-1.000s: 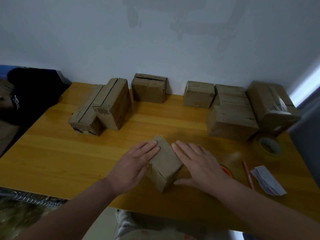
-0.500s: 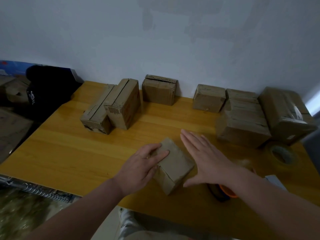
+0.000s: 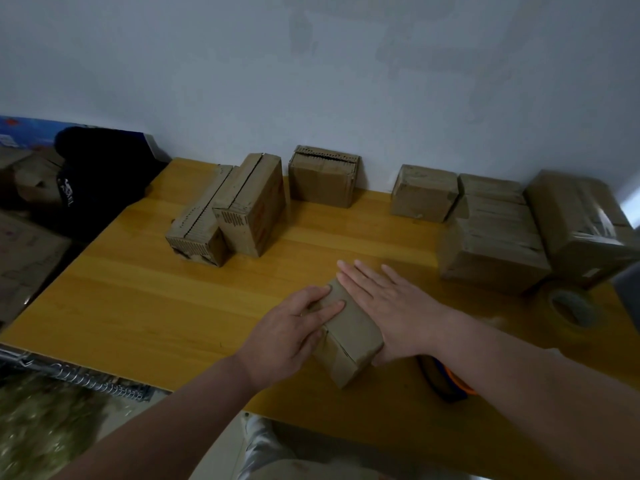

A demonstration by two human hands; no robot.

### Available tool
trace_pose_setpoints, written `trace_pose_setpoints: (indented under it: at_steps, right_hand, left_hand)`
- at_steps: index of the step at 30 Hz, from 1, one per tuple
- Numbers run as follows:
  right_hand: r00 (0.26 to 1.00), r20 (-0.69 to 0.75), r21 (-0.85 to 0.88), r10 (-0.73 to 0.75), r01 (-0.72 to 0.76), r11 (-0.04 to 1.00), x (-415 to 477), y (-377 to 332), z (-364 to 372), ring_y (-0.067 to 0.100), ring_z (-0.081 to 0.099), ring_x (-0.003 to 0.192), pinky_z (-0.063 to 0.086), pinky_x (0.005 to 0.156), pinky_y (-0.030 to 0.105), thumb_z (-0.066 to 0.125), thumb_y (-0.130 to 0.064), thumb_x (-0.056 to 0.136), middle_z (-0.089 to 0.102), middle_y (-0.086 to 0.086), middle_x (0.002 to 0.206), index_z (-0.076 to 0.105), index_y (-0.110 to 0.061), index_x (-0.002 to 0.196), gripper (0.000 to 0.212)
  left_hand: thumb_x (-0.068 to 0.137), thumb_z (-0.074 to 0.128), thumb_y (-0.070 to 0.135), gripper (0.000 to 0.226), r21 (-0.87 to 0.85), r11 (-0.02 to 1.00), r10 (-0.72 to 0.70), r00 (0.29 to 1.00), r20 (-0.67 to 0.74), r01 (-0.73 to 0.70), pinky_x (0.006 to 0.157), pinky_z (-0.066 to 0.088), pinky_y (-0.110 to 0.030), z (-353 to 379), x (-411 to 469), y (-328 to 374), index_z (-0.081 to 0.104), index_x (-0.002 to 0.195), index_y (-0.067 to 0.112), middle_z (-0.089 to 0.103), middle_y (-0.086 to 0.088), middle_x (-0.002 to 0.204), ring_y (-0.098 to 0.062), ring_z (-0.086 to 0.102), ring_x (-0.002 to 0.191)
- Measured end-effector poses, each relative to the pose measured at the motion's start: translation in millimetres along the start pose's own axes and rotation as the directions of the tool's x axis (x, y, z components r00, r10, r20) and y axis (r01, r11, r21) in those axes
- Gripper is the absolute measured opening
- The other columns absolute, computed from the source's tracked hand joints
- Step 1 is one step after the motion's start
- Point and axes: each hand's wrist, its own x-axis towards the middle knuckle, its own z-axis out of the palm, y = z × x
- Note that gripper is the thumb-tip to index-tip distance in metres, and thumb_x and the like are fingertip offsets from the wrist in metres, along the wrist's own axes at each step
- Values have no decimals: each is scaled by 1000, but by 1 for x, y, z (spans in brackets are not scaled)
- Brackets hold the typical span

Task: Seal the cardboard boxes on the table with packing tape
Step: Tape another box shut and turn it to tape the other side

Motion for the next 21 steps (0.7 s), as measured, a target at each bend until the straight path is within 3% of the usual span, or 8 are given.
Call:
trace_pose_setpoints:
  at_steps: [15,21]
  right_hand:
    - [998,-60,100,4,2,995,-24,-9,10,12,-29,142,-5,121,44,62,-50,85,-40,-12,149,-27,-23,148,113]
    - [997,-75,117,31,-22,993,-46,-11,30,8,-33,139,-6,120,39,67,-45,84,-44,-16,147,-32,-29,145,118]
  left_hand:
    - [97,40,29,48,122,991,-46,999,-9,47,109,35,-38,-1,-2,5,38,145,26,40,-6,144,-23,38,132]
    - [97,39,32,49,144,986,-87,996,17,83,108,35,-39,-1,-3,7,35,146,29,40,-6,146,-27,40,133]
